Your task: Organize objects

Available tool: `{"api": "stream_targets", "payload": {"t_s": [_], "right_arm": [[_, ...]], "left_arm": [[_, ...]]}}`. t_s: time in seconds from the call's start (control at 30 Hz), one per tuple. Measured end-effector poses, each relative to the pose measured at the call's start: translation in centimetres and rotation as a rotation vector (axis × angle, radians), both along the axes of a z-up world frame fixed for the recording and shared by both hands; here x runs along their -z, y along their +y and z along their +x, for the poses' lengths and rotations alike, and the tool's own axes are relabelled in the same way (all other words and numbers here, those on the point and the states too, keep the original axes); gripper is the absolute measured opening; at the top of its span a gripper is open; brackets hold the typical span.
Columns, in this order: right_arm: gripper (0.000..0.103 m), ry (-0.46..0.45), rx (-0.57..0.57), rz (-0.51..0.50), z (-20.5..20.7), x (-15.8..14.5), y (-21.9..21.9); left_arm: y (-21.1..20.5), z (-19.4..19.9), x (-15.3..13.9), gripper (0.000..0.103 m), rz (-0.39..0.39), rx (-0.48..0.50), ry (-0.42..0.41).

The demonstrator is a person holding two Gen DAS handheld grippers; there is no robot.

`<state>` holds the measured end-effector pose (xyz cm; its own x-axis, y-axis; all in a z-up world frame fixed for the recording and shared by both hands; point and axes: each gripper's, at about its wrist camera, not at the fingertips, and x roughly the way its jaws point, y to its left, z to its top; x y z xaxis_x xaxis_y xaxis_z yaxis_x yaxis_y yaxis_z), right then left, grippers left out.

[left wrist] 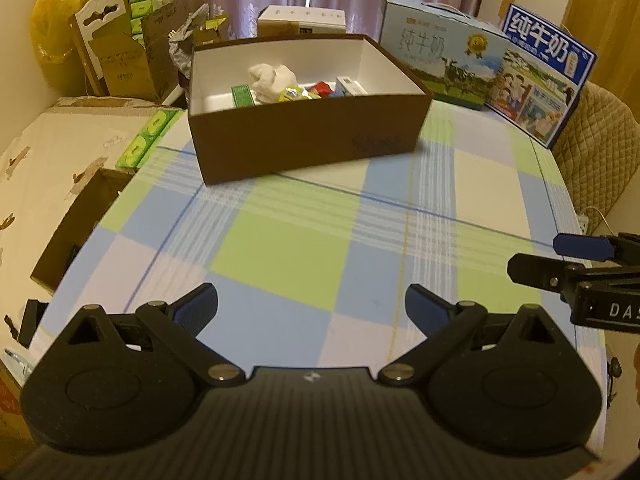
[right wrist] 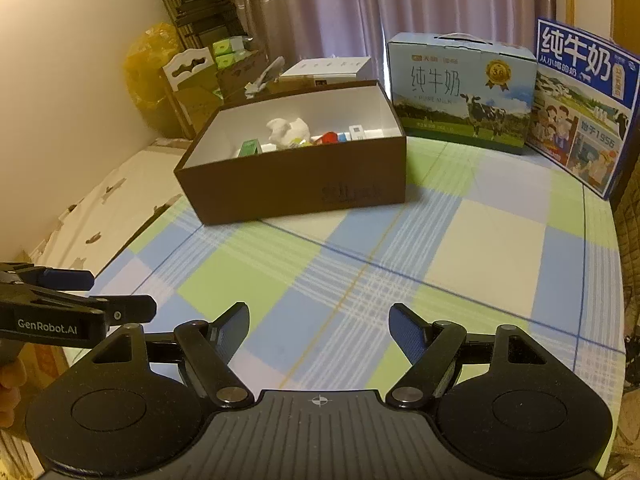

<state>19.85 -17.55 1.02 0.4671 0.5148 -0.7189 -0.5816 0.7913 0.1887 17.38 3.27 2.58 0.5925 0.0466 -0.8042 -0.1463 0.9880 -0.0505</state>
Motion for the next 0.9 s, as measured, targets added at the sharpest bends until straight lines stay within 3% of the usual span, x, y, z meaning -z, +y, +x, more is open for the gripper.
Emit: {"api": "stream_targets", "payload": {"t_s": [0.47,0.9], "right_arm": [[0.074,0.009,-0.011,0.012,-3.3,0.3,-2.8],[0.074,0.010,-0.026,0.012,-4.0,0.5,-2.5]], "left_arm": [[-2.6,-3.3,-0.2,0.099,0.015,-0.016,-0.002],[-2.6,-4.4,-0.3,0.099,0.015,-0.025,-0.008]]}}
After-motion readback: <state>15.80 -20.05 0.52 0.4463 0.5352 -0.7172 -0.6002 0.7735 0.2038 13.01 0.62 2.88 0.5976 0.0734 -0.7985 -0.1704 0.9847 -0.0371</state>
